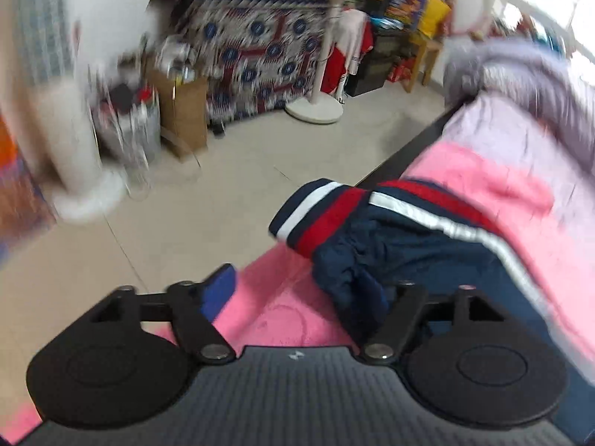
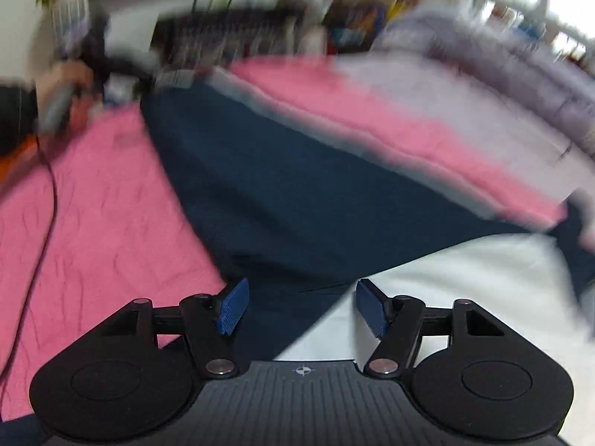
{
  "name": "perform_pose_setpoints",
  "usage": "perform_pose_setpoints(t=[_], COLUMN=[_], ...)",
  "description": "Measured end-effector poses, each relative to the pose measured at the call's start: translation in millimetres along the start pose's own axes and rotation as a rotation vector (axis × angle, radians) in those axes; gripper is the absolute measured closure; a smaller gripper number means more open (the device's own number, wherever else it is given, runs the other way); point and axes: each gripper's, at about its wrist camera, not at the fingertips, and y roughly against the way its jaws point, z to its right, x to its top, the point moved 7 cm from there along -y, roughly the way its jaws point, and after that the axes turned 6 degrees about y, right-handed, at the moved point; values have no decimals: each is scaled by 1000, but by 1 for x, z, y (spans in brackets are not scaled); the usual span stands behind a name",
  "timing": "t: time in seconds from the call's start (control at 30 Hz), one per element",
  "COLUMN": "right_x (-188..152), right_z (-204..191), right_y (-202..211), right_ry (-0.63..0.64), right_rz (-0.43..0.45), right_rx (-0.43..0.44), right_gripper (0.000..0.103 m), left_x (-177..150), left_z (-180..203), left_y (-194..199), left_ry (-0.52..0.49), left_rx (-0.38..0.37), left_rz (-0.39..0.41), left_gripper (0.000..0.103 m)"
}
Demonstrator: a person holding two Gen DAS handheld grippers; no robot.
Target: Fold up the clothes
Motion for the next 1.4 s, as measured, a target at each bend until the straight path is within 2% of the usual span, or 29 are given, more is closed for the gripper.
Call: perform_pose_setpoints(t=[0.07, 0.1, 0.13, 0.17, 0.2, 0.27, 0.33, 0.4, 0.47, 0.6, 0.67, 0.73, 0.8, 0.87, 0.93, 0.97, 1.0, 1.03, 1.07, 1.1, 1.13, 1.17, 1.2, 1.23, 1.27, 1.33, 1.4], right_x=[6, 11, 13, 11, 9, 3, -23, -58, -109, -232, -277, -303, -317, -326, -335, -346, -358, -377, -396, -410, -416, -421, -427, -432, -437, -435, -421], right_z=[-13, -17, -16, -8, -1, 16, 51, 91, 136, 226, 256, 276, 291, 305, 326, 343, 363, 387, 410, 426, 425, 424, 423, 422, 417, 378, 325], right_y=[6, 13, 24, 39, 54, 85, 119, 155, 194, 284, 319, 332, 323, 305, 286, 285, 291, 306, 329, 352, 370, 388, 407, 425, 438, 433, 418], right_ry=[48, 59, 37, 1, -34, -110, -219, -340, -486, -799, -789, -648, -548, -581, -639, -663, -689, -724, -756, -788, -824, -861, -897, -932, -964, -982, -971], right_rz=[-13, -18, -9, 14, 38, 82, 110, 126, 130, 129, 76, -28, -74, -15, -13, -48, -89, -137, -192, -216, -166, -116, -65, -14, 35, 109, 175], right_rx=[25, 79, 115, 103, 92, 61, -12, -108, -253, -628, -795, -906, -868, -705, -602, -621, -672, -777, -940, -1063, -1091, -1118, -1145, -1171, -1163, -957, -710], right_gripper=[33, 40, 41, 40, 38, 32, 30, 30, 30, 28, 28, 30, 36, 40, 46, 52, 64, 70, 74, 72, 61, 44, 38, 35, 32, 32, 28], left_x=[8, 11, 14, 16, 17, 8, -10, -43, -86, -175, -220, -265, -310, -356, -401, -409, -410, -411, -409, -407, -402, -397, -393, -388, -386, -384, -383], left_z=[-21, -30, -37, -41, -41, -20, 11, 46, 79, 135, 163, 190, 217, 244, 270, 274, 273, 271, 267, 263, 256, 249, 245, 240, 235, 225, 214], left_y=[3, 7, 15, 26, 40, 72, 104, 131, 144, 148, 151, 154, 157, 161, 165, 160, 156, 151, 150, 149, 150, 151, 151, 151, 153, 164, 184], left_ry=[154, 208, 231, 221, 182, -2, -228, -414, -515, -654, -723, -791, -859, -926, -992, -1011, -1011, -1008, -990, -969, -949, -929, -916, -904, -900, -902, -919], left_rx=[-52, -47, -12, 43, 96, 141, 156, 108, 39, -49, -93, -137, -182, -227, -272, -242, -213, -185, -168, -153, -137, -122, -106, -91, -82, -78, -110], left_rz=[-25, -14, 25, 81, 147, 274, 386, 425, 394, 299, 250, 201, 150, 99, 48, 39, 30, 20, 20, 22, 26, 31, 38, 44, 48, 51, 49], left_gripper=[27, 28, 29, 30, 30, 30, 28, 27, 26, 25, 25, 25, 25, 24, 24, 24, 25, 25, 25, 25, 25, 25, 25, 25, 25, 25, 25])
